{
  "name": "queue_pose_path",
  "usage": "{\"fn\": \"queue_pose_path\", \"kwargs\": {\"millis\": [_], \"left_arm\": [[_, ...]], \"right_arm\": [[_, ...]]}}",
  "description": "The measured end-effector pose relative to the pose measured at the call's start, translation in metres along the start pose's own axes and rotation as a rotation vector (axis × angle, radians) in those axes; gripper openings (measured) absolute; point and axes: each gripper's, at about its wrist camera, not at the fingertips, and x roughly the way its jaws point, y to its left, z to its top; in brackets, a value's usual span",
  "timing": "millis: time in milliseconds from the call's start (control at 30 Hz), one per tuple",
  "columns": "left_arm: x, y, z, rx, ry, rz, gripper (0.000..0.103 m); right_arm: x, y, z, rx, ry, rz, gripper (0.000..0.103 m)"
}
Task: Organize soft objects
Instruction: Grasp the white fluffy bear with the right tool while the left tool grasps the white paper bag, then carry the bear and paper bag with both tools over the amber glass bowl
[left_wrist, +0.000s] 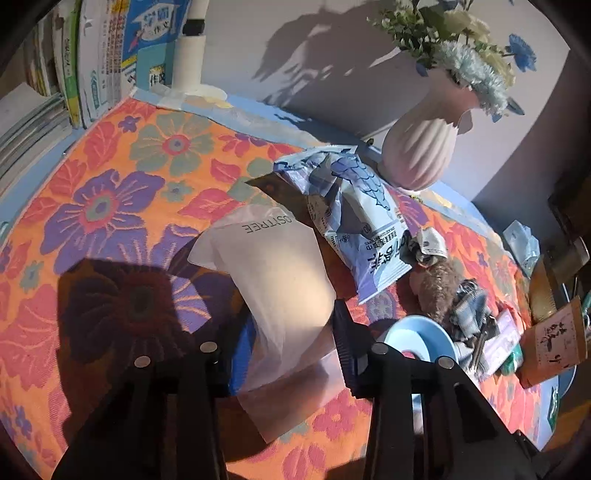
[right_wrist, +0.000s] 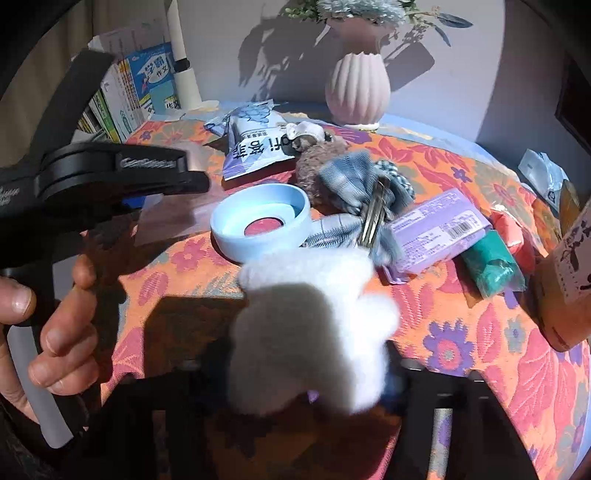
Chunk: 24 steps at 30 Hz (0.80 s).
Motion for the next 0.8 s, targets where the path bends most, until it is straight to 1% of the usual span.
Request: {"fn": "queue_pose_path", "kwargs": {"millis": [100, 233, 400, 567, 633, 800], "left_arm": [[-0.015, 0.001, -0.005, 0.005, -0.021, -0.024, 0.037], [-0.043, 0.0, -0.012, 0.012, -0.055, -0.056, 0.036], [-0.065, -0.021, -0.023, 0.055, -0.076, -0.094, 0.036], [-0.076, -0.057, -0.034, 0.133, -0.077, -0.153, 0.036], [-0.078, -0.075, -0.04, 0.17, -0.07, -0.185, 0.036], [-0.081, -0.117, -0.056, 0.256, -0.049, -0.238, 0.036]], "right_arm": [[-0.008, -0.008, -0.003, 0.045, -0.006, 0.054, 0.051], [-0.022, -0.022, -0.008, 0.103, -0.03, 0.083, 0.05], [-0.04, -0.038, -0.015, 0.174, -0.046, 0.108, 0.05], [-0.062, -0.054, -0.018, 0.192, -0.054, 0.076, 0.05], [-0.071, -0.064, -0.021, 0.206, -0.063, 0.066, 0.05], [-0.094, -0.091, -0.027, 0.238, -0.081, 0.034, 0.05]]}}
